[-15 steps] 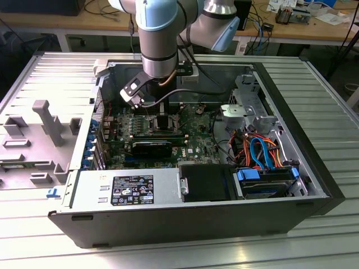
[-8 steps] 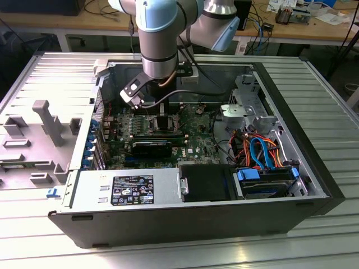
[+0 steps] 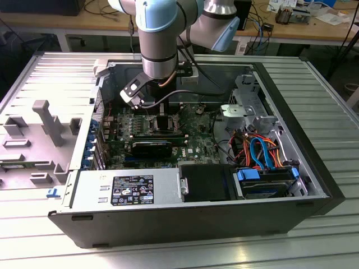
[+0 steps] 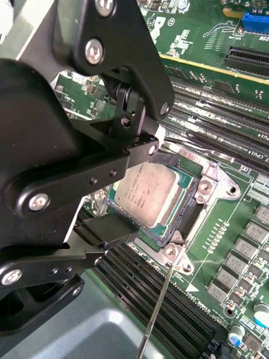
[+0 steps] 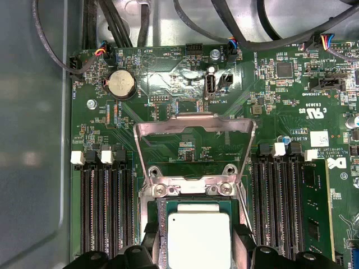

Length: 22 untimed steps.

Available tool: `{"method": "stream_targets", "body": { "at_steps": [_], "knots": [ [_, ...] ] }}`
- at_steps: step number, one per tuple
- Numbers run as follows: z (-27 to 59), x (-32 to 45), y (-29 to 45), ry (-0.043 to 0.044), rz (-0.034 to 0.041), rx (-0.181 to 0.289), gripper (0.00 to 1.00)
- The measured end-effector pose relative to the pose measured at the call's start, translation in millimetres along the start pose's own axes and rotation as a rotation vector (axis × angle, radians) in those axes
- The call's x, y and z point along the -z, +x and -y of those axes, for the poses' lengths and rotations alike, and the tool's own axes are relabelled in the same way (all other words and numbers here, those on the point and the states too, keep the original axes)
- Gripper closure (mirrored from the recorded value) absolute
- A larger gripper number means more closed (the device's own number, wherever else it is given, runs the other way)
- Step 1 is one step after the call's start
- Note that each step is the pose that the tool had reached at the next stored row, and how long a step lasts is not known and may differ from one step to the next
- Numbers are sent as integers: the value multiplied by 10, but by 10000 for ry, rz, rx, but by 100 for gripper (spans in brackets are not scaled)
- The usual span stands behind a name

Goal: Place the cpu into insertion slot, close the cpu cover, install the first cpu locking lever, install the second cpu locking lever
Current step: 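Place the cpu into insertion slot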

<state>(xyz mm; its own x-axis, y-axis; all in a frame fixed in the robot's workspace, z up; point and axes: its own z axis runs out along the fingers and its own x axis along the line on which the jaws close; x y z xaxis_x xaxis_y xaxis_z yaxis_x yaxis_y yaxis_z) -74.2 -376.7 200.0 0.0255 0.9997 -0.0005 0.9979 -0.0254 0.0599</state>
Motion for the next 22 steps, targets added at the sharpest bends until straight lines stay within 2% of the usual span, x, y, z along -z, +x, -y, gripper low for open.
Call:
{"method": "stream_targets", "body": {
  "at_steps": [7,15,17,19,22],
  "knots": [
    [28,1,6,0,-1,10,38],
    [32,11,5,-1,-21,320,38],
    [32,13,4,-1,-25,467,38],
    [32,13,5,-1,-35,890,38],
    [31,12,4,-1,-39,973,38]
  ]
}}
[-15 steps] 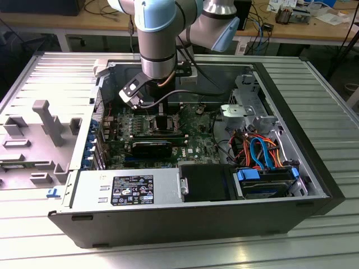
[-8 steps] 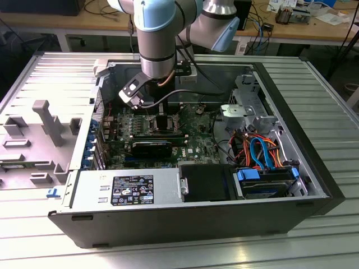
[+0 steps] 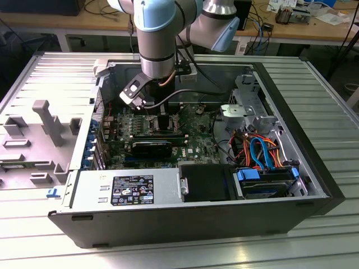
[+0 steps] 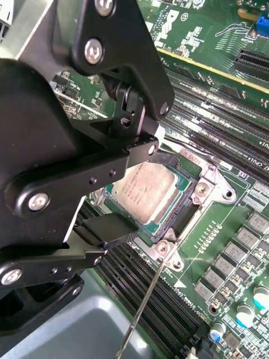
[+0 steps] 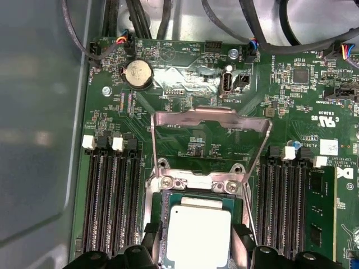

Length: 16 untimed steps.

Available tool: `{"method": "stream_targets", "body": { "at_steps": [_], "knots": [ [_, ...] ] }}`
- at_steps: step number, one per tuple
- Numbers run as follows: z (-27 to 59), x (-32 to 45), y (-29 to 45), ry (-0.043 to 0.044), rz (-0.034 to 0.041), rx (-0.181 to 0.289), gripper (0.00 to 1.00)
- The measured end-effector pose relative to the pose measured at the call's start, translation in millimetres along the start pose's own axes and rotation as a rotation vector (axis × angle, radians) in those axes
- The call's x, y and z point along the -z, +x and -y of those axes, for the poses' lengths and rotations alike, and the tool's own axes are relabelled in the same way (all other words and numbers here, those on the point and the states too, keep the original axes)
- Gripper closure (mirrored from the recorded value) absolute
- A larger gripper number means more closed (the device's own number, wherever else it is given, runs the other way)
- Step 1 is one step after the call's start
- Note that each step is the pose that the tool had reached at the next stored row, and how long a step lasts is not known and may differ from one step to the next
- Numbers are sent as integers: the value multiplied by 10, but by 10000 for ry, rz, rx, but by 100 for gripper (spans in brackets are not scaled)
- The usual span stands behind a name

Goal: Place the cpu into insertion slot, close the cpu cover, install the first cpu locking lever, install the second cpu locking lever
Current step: 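Place the cpu into insertion slot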

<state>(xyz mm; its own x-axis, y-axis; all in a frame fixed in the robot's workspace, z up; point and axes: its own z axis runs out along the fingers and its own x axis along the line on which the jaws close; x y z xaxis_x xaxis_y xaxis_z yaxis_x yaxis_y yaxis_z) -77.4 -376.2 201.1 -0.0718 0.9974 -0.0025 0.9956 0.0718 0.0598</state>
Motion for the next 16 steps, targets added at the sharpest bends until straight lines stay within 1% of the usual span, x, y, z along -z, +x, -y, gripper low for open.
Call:
{"method": "stream_targets", "body": {
  "at_steps": [3,4,5,8,13,16],
  "knots": [
    [-2,0,-1,1,6,-49,38],
    [-3,-1,0,1,8,-14,38],
    [-4,-1,0,1,5,167,38],
    [-4,-1,-2,2,9,167,38],
    [-6,-6,-4,5,54,-567,38],
    [-10,-7,-5,5,56,-616,38]
  ]
}}
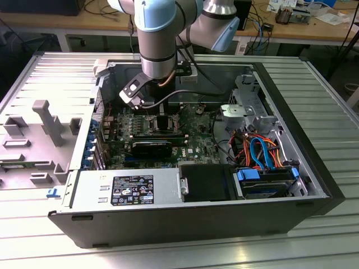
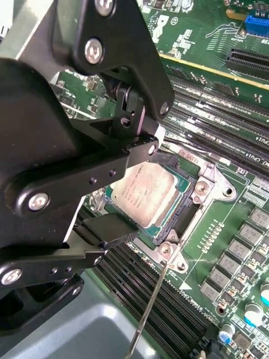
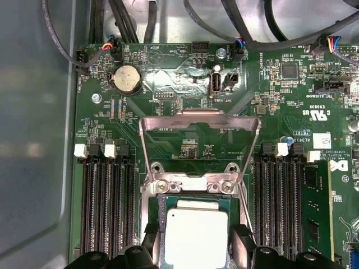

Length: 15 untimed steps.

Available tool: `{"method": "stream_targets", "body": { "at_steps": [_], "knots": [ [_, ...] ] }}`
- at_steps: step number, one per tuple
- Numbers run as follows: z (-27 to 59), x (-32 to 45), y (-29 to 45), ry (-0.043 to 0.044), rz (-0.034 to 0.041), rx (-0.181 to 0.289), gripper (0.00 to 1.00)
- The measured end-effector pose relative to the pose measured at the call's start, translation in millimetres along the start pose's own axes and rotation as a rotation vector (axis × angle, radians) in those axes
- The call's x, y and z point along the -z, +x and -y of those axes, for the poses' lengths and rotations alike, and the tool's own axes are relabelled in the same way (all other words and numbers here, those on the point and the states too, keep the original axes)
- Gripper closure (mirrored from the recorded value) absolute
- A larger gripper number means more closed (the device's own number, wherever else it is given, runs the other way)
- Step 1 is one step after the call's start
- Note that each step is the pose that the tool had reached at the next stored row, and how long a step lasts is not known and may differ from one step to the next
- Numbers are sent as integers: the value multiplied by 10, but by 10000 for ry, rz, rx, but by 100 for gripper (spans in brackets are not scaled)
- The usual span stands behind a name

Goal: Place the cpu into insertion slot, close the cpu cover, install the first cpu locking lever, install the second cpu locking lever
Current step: 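Place the cpu into insertion slot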

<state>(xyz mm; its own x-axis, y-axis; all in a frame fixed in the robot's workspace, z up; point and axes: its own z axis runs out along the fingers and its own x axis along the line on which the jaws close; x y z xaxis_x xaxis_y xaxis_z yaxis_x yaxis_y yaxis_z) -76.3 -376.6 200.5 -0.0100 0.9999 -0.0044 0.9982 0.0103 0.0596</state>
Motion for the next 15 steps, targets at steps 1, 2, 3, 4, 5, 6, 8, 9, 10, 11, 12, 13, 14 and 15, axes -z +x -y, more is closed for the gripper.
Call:
{"method": "stream_targets", "body": {
  "at_steps": [1,2,3,4,5,6,8,9,10,11,12,13,14,15],
  "knots": [
    [0,0,0,0,0,-1,38],
    [0,2,-1,2,7,-2,40],
    [0,1,-1,2,5,-2,46],
    [0,1,-1,2,3,-3,46],
    [0,1,0,1,2,-4,46],
    [0,0,0,1,2,-4,46],
    [0,0,0,0,1,-6,46],
    [0,0,0,0,1,-7,46],
    [0,0,0,0,1,-8,46],
    [-1,1,0,0,2,-8,46],
    [-3,33,2,-4,-7,-8,46],
    [-4,61,0,1,4,-5,46],
    [-5,68,0,-1,2,-4,46],
    [-5,68,0,-3,-1,23,46]
  ]
}}
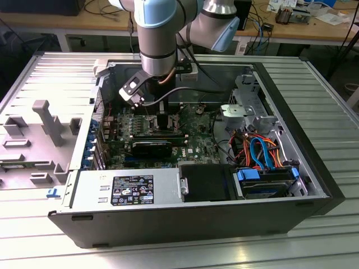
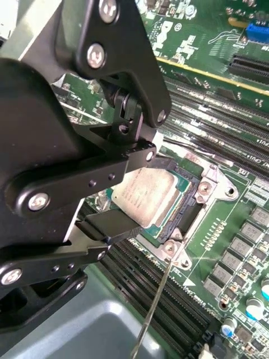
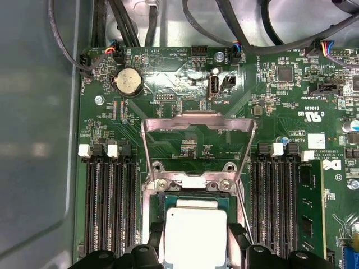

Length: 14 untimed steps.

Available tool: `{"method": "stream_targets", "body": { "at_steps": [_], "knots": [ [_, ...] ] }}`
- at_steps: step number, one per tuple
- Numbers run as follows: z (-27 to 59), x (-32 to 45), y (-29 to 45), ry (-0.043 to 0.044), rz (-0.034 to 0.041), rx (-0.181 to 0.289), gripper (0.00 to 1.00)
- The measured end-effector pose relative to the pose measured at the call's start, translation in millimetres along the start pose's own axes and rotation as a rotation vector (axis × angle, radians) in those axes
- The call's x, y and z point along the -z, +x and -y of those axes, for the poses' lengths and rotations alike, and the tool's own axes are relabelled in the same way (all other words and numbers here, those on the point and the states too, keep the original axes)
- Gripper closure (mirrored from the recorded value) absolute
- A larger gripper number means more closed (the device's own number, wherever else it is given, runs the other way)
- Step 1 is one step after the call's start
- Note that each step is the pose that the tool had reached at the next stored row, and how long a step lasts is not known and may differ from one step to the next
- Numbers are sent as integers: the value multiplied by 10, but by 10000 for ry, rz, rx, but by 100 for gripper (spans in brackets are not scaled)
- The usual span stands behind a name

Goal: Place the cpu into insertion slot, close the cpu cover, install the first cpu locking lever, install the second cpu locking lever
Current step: 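Place the cpu into insertion slot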

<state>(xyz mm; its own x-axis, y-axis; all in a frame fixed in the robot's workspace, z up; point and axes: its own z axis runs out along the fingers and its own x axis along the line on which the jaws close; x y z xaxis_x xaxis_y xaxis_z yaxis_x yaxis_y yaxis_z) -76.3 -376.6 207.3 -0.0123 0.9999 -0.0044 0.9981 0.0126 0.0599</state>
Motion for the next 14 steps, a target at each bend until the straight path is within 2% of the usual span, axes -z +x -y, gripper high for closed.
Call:
{"method": "stream_targets", "body": {
  "at_steps": [3,14],
  "knots": [
    [2,-3,0,0,-24,431,46],
    [8,-64,-3,5,-22,457,46]
  ]
}}
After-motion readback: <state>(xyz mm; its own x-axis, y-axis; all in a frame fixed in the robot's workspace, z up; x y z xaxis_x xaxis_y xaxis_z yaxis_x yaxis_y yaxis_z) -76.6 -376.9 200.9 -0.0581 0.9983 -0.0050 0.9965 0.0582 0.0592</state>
